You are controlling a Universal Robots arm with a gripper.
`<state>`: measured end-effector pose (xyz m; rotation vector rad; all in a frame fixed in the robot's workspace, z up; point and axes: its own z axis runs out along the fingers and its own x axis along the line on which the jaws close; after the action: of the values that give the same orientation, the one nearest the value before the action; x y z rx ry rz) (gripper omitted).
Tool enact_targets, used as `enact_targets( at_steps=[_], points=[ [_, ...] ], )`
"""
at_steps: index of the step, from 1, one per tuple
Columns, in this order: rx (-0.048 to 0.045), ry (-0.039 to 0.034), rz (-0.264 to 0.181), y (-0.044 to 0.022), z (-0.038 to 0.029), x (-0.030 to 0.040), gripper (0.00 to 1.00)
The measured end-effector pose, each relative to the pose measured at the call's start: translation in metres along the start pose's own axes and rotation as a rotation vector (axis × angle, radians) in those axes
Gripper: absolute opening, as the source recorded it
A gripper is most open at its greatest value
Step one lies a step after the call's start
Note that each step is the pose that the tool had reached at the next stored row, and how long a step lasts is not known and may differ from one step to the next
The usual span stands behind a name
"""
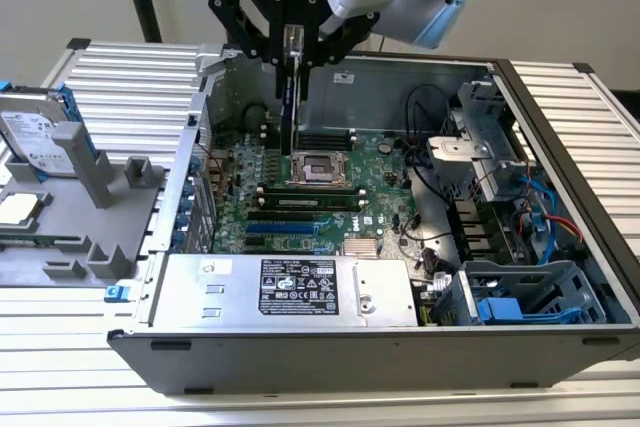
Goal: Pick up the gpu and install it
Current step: 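Pick up the gpu and move the gpu toward the slot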
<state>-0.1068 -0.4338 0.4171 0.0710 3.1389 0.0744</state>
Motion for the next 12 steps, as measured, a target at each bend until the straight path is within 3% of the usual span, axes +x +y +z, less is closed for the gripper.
enact_targets(
  at_steps=[12],
  points=[
    [0.0000, 0.0000, 0.000, 0.0013, 0.0000, -0.0281, 0.00]
  ],
)
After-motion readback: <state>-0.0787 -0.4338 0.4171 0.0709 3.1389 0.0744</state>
